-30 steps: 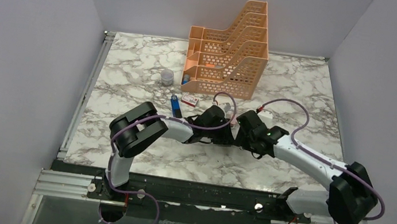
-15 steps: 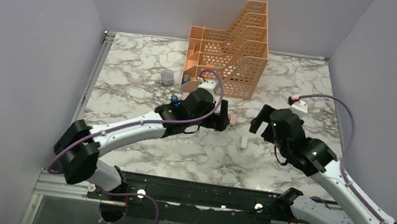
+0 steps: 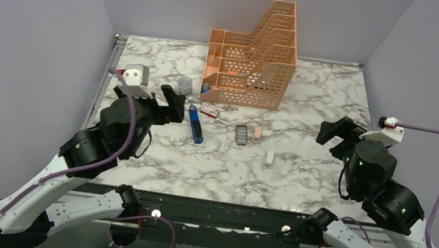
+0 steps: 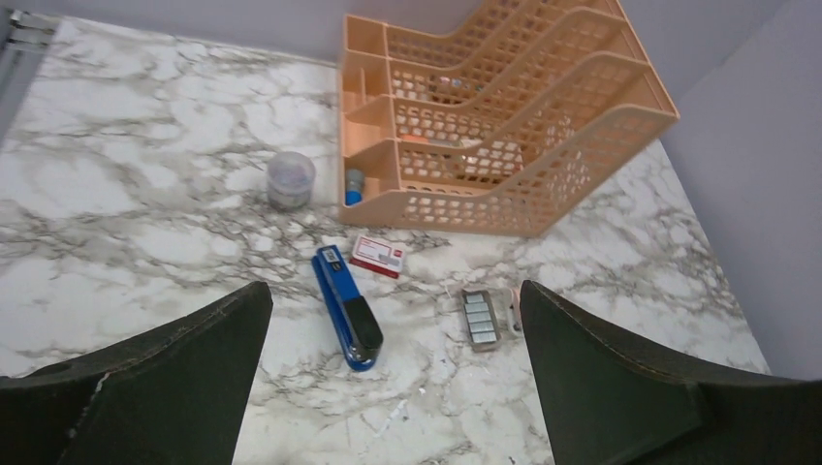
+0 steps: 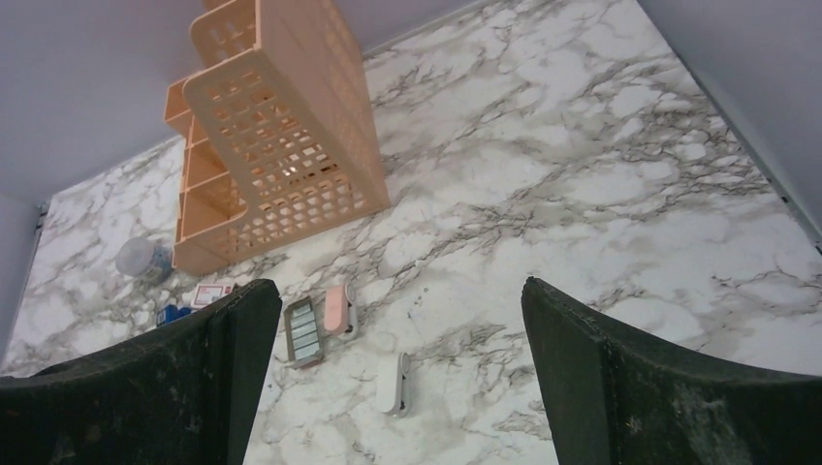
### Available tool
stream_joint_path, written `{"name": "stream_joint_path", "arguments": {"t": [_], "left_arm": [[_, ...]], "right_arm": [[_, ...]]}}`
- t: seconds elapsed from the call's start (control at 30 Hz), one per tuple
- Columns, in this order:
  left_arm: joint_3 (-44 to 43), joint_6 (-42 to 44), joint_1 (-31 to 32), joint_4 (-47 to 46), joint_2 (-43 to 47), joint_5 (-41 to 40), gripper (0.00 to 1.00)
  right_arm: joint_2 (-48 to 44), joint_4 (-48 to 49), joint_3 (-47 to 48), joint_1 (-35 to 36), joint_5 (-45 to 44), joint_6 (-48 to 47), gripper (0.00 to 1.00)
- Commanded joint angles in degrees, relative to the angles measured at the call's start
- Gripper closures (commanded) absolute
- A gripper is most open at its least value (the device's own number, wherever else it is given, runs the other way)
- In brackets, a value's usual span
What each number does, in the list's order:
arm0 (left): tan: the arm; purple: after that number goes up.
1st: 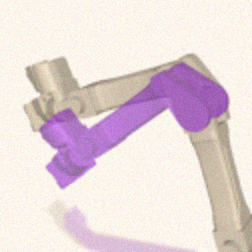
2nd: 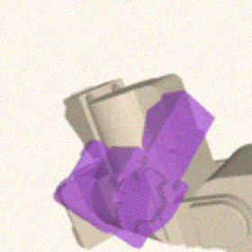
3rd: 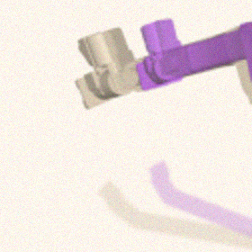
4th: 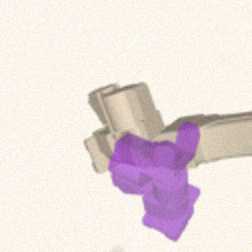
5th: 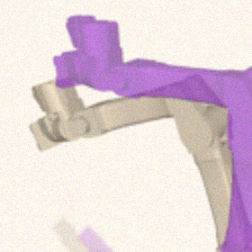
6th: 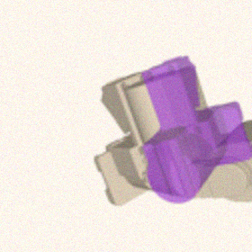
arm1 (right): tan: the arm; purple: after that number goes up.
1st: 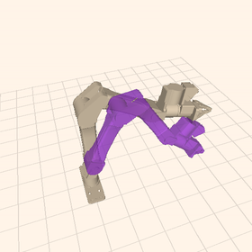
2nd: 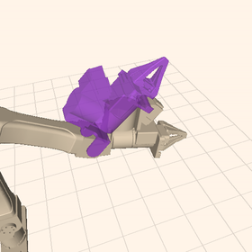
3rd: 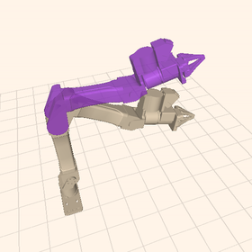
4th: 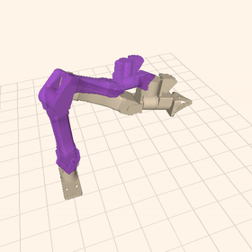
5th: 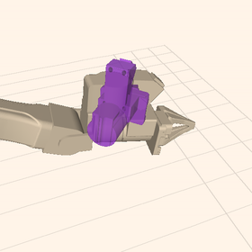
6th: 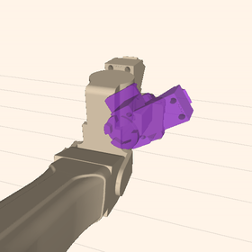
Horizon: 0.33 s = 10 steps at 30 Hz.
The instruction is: Load the staples into the stapler
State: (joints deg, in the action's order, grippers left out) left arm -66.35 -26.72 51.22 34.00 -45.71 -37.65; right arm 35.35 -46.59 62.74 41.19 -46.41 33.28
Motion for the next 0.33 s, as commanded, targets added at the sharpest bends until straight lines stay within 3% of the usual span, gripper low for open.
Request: {"name": "stream_joint_path", "arguments": {"t": [0.0, 0.3], "left_arm": [[-3.3, 3.2, 0.1, 9.3, 5.0, -10.2, 0.01], [-5.6, 2.1, 0.1, 11.9, 7.2, -10.1, 0.01]], "right_arm": [[-0.8, -1.8, 2.0, -0.1, -5.3, -3.2, 0.0], [-0.9, -0.2, 0.2, 0.0, -4.4, -6.6, 0.0]]}}
